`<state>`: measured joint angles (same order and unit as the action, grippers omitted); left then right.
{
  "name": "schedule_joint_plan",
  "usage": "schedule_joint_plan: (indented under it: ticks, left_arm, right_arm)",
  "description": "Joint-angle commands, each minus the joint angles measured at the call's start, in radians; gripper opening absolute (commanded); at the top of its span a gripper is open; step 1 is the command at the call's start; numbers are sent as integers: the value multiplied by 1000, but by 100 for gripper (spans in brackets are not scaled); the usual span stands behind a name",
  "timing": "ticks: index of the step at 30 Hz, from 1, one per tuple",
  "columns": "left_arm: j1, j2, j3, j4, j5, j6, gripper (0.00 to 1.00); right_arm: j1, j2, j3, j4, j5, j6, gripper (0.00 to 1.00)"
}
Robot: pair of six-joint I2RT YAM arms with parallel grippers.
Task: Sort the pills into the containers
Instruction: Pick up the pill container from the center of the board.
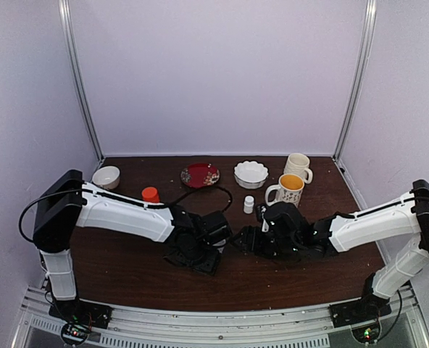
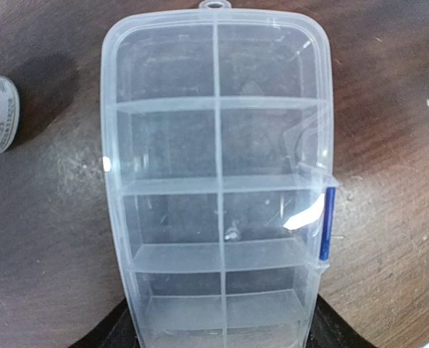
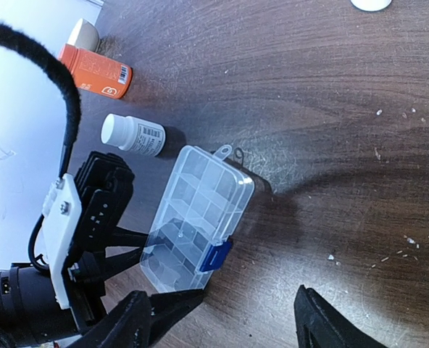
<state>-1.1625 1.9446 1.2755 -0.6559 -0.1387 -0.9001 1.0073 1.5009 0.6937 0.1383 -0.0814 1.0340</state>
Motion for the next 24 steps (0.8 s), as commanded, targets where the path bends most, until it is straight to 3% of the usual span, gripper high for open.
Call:
schedule_joint_plan:
  ticks: [1, 7, 19, 24]
  left_arm:
    - [-5, -4, -44, 33, 15, 16, 58]
    - [-5, -121, -118, 112, -16, 26, 55]
    - [62, -307, -376, 566, 257, -22, 54]
    - [69, -319, -421, 649, 288, -25, 54]
  right_arm:
    - [-7, -35, 4, -30, 19, -20, 70]
    - [-7, -41, 14, -40, 7, -30, 71]
    - [1, -34, 16, 108, -131, -18, 71]
    - [5, 5, 20, 176, -184, 24, 70]
